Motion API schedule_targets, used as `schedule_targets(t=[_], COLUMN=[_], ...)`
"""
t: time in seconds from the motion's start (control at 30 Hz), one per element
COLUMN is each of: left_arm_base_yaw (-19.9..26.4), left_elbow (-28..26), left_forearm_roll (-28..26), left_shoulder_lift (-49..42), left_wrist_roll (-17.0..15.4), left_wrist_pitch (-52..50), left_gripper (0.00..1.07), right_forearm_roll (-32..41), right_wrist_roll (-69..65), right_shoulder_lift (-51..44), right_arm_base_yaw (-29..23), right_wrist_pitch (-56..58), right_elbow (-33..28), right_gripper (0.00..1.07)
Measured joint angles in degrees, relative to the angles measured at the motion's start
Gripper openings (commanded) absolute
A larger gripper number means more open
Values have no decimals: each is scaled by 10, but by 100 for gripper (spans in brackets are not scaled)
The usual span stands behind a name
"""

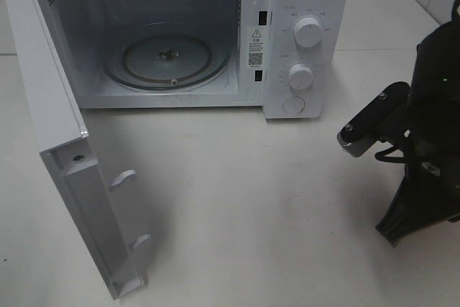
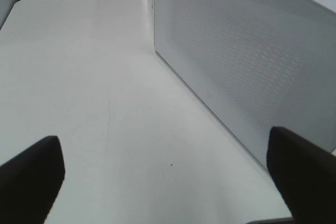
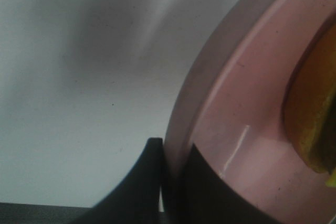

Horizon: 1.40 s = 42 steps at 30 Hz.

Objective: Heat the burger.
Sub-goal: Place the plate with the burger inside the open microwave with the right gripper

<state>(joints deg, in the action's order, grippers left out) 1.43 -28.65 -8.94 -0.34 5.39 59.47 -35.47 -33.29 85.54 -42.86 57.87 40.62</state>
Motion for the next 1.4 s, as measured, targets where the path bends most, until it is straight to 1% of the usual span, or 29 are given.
schedule_targets(t=[0.03, 0.17, 0.2, 0.23, 0.3, 0.37, 0.4, 0.43, 0.57, 0.63, 0.73, 0.8, 0.87, 0.9, 1.0, 1.07, 1.17, 1.23, 1.4], left_arm_base_yaw=[0, 0, 0, 0, 0, 0, 0, 0, 0, 0, 0, 0, 0, 0, 0, 0, 0, 0, 0], left_elbow=[0, 0, 0, 0, 0, 0, 0, 0, 0, 0, 0, 0, 0, 0, 0, 0, 0, 0, 0], left_forearm_roll=[0, 0, 0, 0, 0, 0, 0, 0, 0, 0, 0, 0, 0, 0, 0, 0, 0, 0, 0], left_shoulder_lift=[0, 0, 0, 0, 0, 0, 0, 0, 0, 0, 0, 0, 0, 0, 0, 0, 0, 0, 0], left_wrist_roll=[0, 0, 0, 0, 0, 0, 0, 0, 0, 0, 0, 0, 0, 0, 0, 0, 0, 0, 0], left_wrist_pitch=[0, 0, 0, 0, 0, 0, 0, 0, 0, 0, 0, 0, 0, 0, 0, 0, 0, 0, 0], left_gripper=[100, 100, 100, 100, 100, 100, 100, 100, 100, 100, 100, 100, 100, 100, 100, 100, 100, 100, 100], right_forearm_roll=[0, 1, 1, 2, 2, 2, 2, 3, 3, 3, 3, 3, 3, 3, 2, -10, -14, -25, -28], right_wrist_roll=[0, 3, 3, 5, 5, 6, 6, 11, 21, 26, 29, 42, 47, 54, 58, 72, 77, 99, 134], right_shoulder_lift=[0, -7, -7, -10, -11, -14, -14, -15, -17, -18, -18, -18, -18, -18, -18, -18, -18, -18, -18], right_arm_base_yaw=[0, -34, -34, -49, -54, -78, -78, -95, -116, -139, -144, -169, -175, -188, -195, -216, -221, -233, -238], right_wrist_pitch=[0, -1, -1, 0, 0, 0, 0, 0, 0, 0, 0, 0, 0, 0, 0, -1, -1, -1, -11], right_elbow=[0, 0, 0, 0, 0, 0, 0, 0, 0, 0, 0, -1, -1, -1, -1, -1, -1, -1, -1], right_gripper=[0, 0, 0, 0, 0, 0, 0, 0, 0, 0, 0, 0, 0, 0, 0, 0, 0, 0, 0])
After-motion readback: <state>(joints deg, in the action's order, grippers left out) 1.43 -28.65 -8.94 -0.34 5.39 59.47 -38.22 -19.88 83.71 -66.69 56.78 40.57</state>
